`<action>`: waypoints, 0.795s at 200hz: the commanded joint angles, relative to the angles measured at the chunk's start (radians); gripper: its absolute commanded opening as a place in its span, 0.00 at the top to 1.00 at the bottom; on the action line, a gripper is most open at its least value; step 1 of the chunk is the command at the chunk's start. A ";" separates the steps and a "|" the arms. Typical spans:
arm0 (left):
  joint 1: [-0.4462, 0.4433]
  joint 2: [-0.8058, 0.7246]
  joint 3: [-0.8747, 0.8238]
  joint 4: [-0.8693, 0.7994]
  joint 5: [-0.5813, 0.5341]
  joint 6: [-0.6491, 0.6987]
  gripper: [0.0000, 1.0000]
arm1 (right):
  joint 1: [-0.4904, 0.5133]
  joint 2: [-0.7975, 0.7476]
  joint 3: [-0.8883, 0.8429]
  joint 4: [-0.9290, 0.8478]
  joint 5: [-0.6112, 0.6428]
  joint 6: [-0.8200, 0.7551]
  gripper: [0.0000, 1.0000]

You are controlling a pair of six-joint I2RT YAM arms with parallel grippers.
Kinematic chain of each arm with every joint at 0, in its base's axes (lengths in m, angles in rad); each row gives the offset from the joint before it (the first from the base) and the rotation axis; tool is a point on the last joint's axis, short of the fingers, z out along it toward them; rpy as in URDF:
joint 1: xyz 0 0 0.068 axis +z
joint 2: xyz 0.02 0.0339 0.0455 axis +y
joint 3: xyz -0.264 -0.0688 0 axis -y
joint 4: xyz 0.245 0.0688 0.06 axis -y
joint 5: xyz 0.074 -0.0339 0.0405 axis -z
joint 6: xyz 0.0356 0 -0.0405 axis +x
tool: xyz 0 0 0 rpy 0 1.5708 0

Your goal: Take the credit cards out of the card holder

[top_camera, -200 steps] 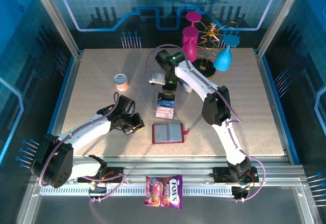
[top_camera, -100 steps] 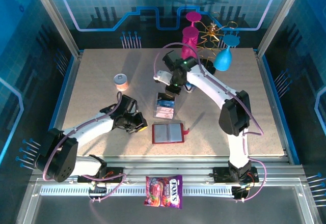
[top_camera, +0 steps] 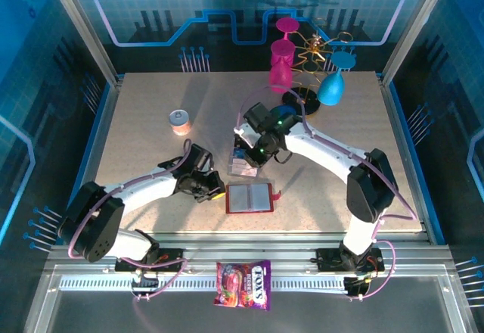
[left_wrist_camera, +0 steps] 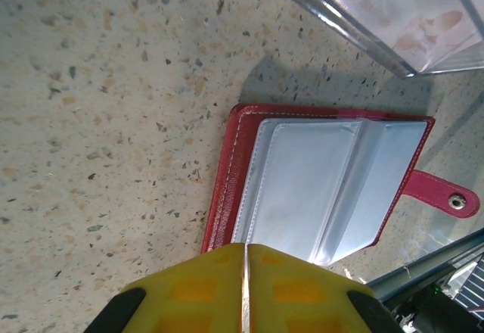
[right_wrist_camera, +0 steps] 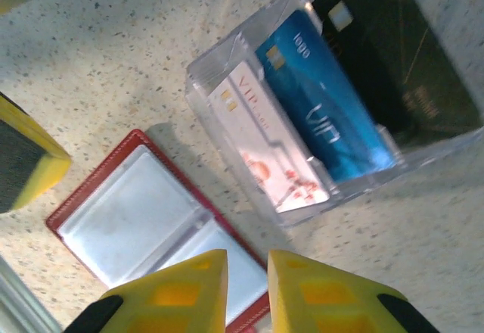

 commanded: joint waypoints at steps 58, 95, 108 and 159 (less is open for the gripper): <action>-0.051 0.049 -0.007 0.059 0.014 -0.045 0.90 | 0.064 -0.178 -0.283 0.218 -0.057 0.374 0.79; -0.059 0.069 -0.010 0.052 0.006 -0.049 0.91 | 0.074 -0.216 -0.352 0.261 -0.068 0.519 0.86; -0.058 0.072 -0.009 0.052 0.004 -0.048 0.91 | 0.073 -0.219 -0.371 0.276 -0.105 0.565 0.86; -0.058 0.088 -0.015 0.047 -0.002 -0.038 0.91 | 0.082 -0.172 -0.420 0.344 -0.245 0.668 0.82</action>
